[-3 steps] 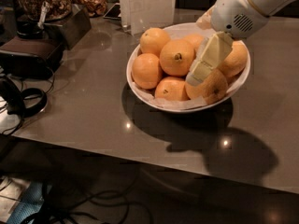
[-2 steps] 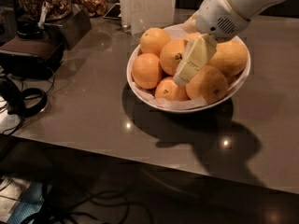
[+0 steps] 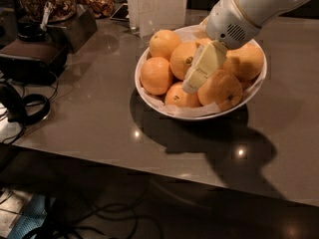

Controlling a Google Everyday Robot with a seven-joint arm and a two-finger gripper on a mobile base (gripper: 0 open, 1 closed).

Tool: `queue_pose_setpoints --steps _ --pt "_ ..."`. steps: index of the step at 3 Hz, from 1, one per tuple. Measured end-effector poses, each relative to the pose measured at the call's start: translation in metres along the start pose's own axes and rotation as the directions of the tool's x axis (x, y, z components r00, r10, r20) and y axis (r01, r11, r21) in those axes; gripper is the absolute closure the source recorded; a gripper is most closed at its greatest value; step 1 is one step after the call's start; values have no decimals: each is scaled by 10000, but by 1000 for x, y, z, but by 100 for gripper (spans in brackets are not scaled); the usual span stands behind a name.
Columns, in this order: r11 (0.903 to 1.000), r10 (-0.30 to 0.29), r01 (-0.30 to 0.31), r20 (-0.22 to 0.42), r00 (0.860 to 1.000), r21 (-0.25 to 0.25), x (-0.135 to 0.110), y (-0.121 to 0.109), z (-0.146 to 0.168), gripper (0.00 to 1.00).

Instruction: Pick orange from white bowl

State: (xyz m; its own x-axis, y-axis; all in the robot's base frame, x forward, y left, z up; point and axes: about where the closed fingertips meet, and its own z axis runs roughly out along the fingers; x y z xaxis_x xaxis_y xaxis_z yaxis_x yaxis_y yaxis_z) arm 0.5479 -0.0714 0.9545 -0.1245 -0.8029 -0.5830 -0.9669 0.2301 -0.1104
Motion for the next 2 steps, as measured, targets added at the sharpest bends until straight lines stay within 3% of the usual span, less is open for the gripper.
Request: queue_pose_setpoints --steps 2 --pt "9999 23 -24 -57 10000 -170 0 -3 13 0"
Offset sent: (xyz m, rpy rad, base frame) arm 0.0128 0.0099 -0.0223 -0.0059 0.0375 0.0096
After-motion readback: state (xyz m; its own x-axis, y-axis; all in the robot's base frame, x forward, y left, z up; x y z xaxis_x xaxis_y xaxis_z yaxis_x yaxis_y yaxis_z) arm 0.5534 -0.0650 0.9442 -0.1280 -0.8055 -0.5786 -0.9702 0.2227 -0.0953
